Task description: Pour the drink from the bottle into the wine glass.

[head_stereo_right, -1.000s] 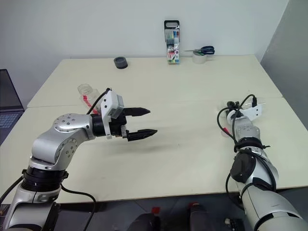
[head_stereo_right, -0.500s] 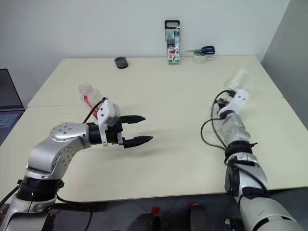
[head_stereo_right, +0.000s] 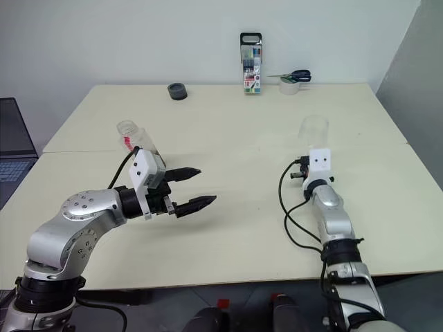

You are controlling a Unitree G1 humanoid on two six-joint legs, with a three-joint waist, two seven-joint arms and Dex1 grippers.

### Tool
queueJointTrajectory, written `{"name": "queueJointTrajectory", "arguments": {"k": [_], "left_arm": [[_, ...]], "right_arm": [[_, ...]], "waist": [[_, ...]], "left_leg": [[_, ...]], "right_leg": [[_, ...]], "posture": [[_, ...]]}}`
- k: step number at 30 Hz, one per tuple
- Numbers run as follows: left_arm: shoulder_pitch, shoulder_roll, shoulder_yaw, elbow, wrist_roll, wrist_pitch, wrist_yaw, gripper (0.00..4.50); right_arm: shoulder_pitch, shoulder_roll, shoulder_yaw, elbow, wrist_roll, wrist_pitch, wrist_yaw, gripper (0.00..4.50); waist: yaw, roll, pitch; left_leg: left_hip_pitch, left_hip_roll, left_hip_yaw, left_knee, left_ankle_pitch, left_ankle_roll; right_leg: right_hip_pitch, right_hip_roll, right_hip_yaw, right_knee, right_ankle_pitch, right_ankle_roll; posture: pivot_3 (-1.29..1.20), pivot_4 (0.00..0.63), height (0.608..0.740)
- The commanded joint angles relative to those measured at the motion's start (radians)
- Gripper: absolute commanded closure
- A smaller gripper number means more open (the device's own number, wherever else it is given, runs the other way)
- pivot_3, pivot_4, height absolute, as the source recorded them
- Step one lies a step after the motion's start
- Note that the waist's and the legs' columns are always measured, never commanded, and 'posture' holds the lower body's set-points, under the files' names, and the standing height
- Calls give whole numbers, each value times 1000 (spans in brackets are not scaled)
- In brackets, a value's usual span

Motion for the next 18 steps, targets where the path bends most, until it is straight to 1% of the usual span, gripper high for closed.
{"name": "queueJointTrajectory", "arguments": {"k": [1,5,8,12,14,15,18], "left_arm": [[-6,-4,19,-34,-20,-8,7,0],[-7,-3,20,-27,-21,-10,10,0],[12,-8,46,-34,-23,-5,40,0],[68,-16,119,-71,-55,30,107,0],[137,-26,165,-132,-67,47,154,0],[175,-33,187,-165,-63,47,182,0],[259,-55,236,-236,-61,52,249,0]], "right_arm": [[109,-3,53,-40,-25,147,29,4303],[97,-2,59,-31,-28,116,42,4303],[0,36,56,59,-18,-35,78,4303],[-146,108,42,250,-9,-220,115,4303],[-252,162,33,406,-6,-312,134,4303],[-305,188,33,487,-10,-359,147,4303],[-421,241,20,676,-17,-459,172,4303]], "waist": [[2,-1,-1],[5,-2,-2],[-2,-3,-2],[-34,-3,-1],[-46,-3,-1],[-49,-3,0],[-49,-1,2]], "left_leg": [[0,0,0,0,0,0],[2,0,0,-1,0,0],[3,1,1,-1,0,0],[9,4,7,-3,-1,1],[9,6,7,-3,-1,0],[11,11,12,-3,-2,-2],[10,18,11,-3,-4,-4]], "right_leg": [[0,0,0,0,0,0],[1,0,0,-1,0,0],[2,1,1,-1,0,0],[2,5,5,2,0,-1],[1,7,5,2,1,-1],[1,12,8,2,2,-4],[-1,17,8,2,3,-7]], "posture": [[0,150,740],[0,150,740],[0,150,740],[0,150,740],[0,150,740],[0,150,740],[0,150,740]]}}
